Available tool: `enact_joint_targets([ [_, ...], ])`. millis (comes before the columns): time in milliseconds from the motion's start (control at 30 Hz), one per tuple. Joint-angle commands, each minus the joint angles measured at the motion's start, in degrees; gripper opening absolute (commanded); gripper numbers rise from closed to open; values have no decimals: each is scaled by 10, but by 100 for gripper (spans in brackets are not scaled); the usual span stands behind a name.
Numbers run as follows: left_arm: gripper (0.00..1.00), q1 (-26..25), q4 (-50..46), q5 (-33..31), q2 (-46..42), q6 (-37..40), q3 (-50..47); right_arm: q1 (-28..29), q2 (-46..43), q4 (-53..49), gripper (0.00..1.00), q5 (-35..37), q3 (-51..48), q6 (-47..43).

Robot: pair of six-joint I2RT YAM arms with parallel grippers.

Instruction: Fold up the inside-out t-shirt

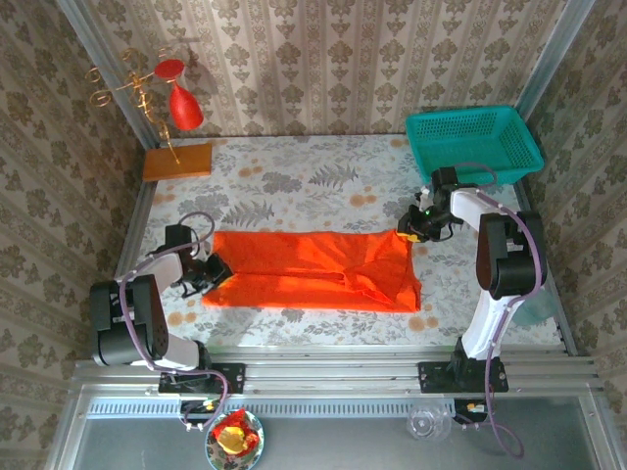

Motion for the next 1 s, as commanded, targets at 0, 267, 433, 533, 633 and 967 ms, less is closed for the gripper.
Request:
enact_joint_targets([
  [0, 13, 13, 2, 4, 7, -11, -12, -1, -28, -20, 18, 19, 0, 4],
  [267, 11, 31, -5, -1, -1, -10, -18, -8, -21, -34, 0, 66, 37, 10],
  [433, 11, 35, -9, -3, -8, -10, -19, -13, 1, -39, 0, 75, 61, 11],
  [533, 11, 35, -10, 1, -15, -11, -19, -13, 22, -50, 5, 69, 78, 10],
  [633, 12, 34, -10, 14, -28, -12, -15, -13, 21, -67, 17, 91, 79, 12],
  [967, 19, -10, -43, 30, -79, -15, 43, 45, -124, -121, 34, 155, 21, 31],
])
